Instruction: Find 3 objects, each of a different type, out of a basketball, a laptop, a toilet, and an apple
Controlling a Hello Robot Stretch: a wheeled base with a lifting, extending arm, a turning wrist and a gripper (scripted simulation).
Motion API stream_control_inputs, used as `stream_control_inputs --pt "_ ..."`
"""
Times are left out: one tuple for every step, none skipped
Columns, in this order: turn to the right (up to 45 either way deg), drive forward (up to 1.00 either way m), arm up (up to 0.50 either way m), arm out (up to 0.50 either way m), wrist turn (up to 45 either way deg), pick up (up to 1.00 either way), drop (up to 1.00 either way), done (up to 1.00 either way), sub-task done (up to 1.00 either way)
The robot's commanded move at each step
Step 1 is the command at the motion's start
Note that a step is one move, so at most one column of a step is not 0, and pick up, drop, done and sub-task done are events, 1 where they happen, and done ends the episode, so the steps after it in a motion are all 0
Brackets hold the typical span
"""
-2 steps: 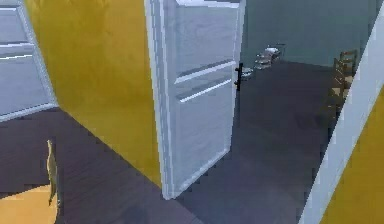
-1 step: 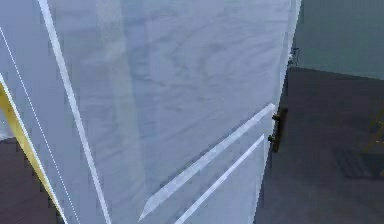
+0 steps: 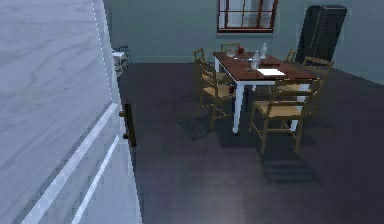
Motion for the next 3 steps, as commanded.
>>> stream_control_inputs --pt "12.0 0.0 0.0 0.0 0.0 0.0 0.0 0.0 0.0" --pt "0.0 1.0 0.0 0.0 0.0 0.0 0.0 0.0 0.0" --pt "3.0 0.0 0.0 0.0 0.0 0.0 0.0 0.0 0.0"
